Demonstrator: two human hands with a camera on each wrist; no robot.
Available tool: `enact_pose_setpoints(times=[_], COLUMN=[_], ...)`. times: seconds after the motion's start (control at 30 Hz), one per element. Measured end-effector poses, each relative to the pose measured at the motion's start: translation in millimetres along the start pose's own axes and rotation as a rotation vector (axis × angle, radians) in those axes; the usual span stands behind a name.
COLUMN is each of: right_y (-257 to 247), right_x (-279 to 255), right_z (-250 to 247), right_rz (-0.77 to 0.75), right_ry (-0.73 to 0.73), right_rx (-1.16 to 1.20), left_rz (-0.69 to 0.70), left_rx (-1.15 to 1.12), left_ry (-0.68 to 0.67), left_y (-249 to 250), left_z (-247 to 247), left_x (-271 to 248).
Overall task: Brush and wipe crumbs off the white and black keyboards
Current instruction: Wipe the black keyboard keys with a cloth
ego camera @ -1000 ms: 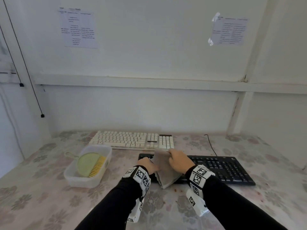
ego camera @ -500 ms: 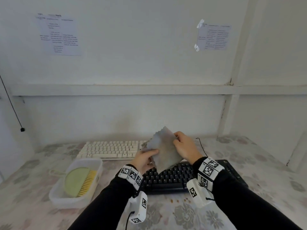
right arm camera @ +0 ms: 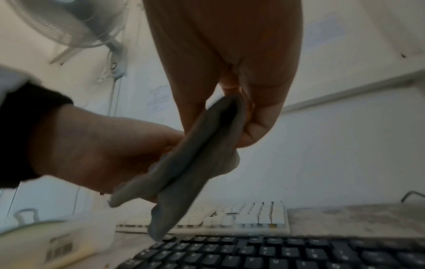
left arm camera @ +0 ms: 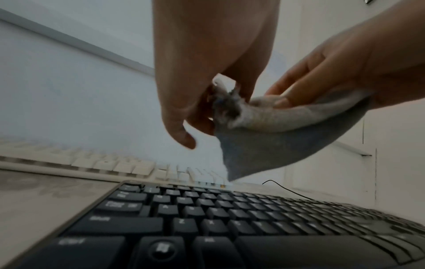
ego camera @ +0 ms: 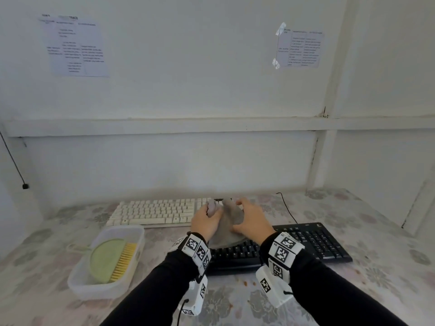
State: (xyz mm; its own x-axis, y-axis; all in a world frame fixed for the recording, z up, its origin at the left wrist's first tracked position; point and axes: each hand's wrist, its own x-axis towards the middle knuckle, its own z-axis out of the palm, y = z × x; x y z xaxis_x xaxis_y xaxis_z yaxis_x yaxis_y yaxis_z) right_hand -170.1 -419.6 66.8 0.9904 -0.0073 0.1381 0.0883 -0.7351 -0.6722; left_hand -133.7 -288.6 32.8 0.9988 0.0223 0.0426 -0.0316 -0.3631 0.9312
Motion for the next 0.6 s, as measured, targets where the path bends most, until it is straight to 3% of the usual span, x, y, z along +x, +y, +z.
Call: enact_pose_setpoints(times=[0.13,0.27,0.4,0.6], right_y=[12.1,18.7,13.2,15.5], right_x=[7.3,8.3,5.1,5.8], right_z=[-0.3,6.7,14.8,22.4], right_rz=[0.068,0.059,-0.11,-0.24], right_ry=[0.101,0.132,0.057,-0.113], right_rx=[0.012,-0.1,-0.071,0.008], left_rz=[-0.173,-0.242,-0.227,-0.379], left_rx=[-0.431,-0.304,-0.26,-0.515], left_ry=[-0.211,-0.158,-0.136,-0.21], left_y=[-2.2,-16.6,-11.7,4.3], left_z=[-6.1,-2.1,5.1,2.3], left_x=[2.1,12.2,14.8,8.7])
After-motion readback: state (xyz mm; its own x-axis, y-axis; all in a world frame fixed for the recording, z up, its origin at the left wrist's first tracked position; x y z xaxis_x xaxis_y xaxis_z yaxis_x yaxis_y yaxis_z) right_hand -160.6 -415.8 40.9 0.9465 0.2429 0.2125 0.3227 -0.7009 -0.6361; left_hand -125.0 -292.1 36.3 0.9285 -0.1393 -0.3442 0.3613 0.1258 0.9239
